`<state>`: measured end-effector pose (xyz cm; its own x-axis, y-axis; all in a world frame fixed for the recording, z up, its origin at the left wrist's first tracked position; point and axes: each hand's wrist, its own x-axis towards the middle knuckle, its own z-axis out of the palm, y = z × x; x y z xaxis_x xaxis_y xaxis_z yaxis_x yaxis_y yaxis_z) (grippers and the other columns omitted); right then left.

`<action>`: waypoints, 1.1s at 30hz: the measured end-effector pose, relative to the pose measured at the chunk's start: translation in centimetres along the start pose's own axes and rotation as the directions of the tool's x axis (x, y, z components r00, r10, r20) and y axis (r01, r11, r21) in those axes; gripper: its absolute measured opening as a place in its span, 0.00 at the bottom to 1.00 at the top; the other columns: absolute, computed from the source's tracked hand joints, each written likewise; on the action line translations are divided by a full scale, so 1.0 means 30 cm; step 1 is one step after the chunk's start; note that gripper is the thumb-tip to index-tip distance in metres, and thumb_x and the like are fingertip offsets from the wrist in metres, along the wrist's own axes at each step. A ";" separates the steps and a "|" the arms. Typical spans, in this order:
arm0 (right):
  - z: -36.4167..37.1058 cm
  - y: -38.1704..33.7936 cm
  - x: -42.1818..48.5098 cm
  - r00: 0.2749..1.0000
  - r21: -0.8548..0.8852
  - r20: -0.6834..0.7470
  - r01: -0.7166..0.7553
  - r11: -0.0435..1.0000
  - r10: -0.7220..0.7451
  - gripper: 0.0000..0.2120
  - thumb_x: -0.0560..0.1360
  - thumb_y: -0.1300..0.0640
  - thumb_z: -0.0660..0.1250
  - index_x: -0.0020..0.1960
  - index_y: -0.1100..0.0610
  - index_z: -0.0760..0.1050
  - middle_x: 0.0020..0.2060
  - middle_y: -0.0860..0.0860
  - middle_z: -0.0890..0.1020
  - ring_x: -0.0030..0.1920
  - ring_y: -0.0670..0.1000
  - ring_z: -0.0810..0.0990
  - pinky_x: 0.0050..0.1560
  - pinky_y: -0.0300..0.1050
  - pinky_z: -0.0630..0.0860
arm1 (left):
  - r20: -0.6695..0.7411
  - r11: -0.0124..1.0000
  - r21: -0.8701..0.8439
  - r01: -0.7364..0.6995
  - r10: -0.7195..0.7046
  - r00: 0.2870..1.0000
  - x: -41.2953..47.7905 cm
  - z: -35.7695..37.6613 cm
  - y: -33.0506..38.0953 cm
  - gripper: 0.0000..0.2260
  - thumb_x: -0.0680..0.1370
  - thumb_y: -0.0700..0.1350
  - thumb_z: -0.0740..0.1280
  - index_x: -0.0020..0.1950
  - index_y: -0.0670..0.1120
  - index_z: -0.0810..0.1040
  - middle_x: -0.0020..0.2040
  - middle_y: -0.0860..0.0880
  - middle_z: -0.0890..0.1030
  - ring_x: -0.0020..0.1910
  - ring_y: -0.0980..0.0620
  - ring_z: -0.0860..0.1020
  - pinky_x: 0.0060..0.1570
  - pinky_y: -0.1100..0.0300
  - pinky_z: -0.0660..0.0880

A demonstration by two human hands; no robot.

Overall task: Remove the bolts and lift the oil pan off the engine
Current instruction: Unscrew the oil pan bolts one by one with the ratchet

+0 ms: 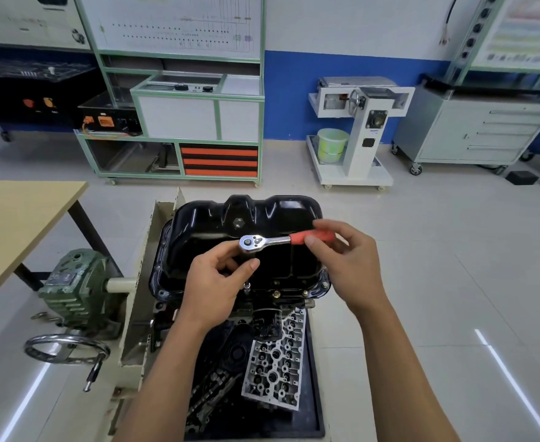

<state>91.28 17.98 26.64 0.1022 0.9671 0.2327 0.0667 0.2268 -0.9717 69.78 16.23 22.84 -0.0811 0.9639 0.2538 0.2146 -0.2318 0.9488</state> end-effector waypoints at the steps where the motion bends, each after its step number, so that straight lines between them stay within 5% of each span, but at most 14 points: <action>1: -0.002 0.003 -0.039 1.000 0.036 0.001 -0.012 0.999 0.011 0.10 0.73 0.63 0.76 0.50 0.51 0.84 0.39 0.46 0.85 0.41 0.46 0.83 0.46 0.39 0.80 | -0.018 1.000 -0.007 -0.006 0.006 1.000 0.000 0.004 0.002 0.13 0.77 0.40 0.74 0.57 0.57 0.83 0.47 0.53 0.86 0.38 0.46 0.77 0.40 0.44 0.82; 5: 0.028 -0.013 -0.202 0.994 0.107 0.101 -0.061 0.992 0.050 0.10 0.67 0.57 0.79 0.46 0.47 0.85 0.35 0.45 0.83 0.36 0.44 0.79 0.39 0.37 0.77 | -0.076 1.000 -0.016 -0.023 0.022 0.997 -0.002 0.029 0.012 0.12 0.77 0.39 0.74 0.54 0.56 0.83 0.42 0.52 0.84 0.38 0.40 0.77 0.38 0.47 0.81; 10: 0.120 -0.033 -0.319 0.992 0.122 0.100 -0.089 0.989 0.077 0.13 0.66 0.58 0.78 0.48 0.46 0.82 0.40 0.53 0.85 0.41 0.58 0.83 0.43 0.59 0.81 | -0.124 1.000 0.019 -0.015 0.017 0.992 -0.005 0.062 0.018 0.10 0.76 0.40 0.75 0.50 0.56 0.84 0.36 0.56 0.82 0.33 0.52 0.75 0.34 0.57 0.75; 16: 0.117 -0.043 -0.285 0.994 0.100 0.066 -0.093 0.991 0.087 0.15 0.69 0.67 0.77 0.46 0.48 0.84 0.37 0.53 0.85 0.34 0.49 0.80 0.36 0.43 0.79 | -0.121 0.999 -0.033 0.003 -0.007 0.993 0.001 0.044 0.015 0.11 0.77 0.39 0.74 0.50 0.55 0.82 0.42 0.54 0.84 0.34 0.54 0.77 0.35 0.61 0.78; 21: 0.078 -0.029 -0.147 0.978 0.408 0.030 -0.201 0.890 0.207 0.16 0.72 0.77 0.69 0.48 0.57 0.83 0.45 0.57 0.87 0.37 0.48 0.82 0.34 0.36 0.76 | -0.019 0.992 -0.110 0.057 -0.060 0.998 0.017 0.019 0.020 0.12 0.77 0.37 0.74 0.55 0.52 0.80 0.47 0.54 0.85 0.34 0.51 0.80 0.37 0.59 0.80; 27: 0.092 -0.014 -0.005 0.931 0.702 0.141 -0.333 0.629 0.336 0.18 0.67 0.65 0.73 0.56 0.60 0.77 0.42 0.55 0.85 0.30 0.45 0.77 0.31 0.34 0.75 | 0.066 0.996 -0.062 0.072 -0.068 0.996 0.016 -0.004 0.020 0.13 0.78 0.40 0.73 0.55 0.59 0.82 0.42 0.51 0.84 0.33 0.51 0.81 0.36 0.60 0.79; 33: 0.168 -0.015 0.140 0.907 0.703 0.212 -0.401 0.588 0.364 0.02 0.77 0.65 0.68 0.49 0.60 0.77 0.38 0.52 0.81 0.26 0.42 0.72 0.29 0.32 0.71 | 0.106 0.993 -0.067 0.097 -0.089 0.990 0.013 -0.008 0.029 0.08 0.79 0.37 0.71 0.53 0.48 0.77 0.53 0.53 0.86 0.37 0.46 0.85 0.40 0.50 0.82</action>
<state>86.68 22.53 27.86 -0.0934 0.9840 -0.1518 -0.6993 -0.1734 -0.6935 69.70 16.39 23.82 0.0032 0.9892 0.1466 0.1396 -0.1456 0.9794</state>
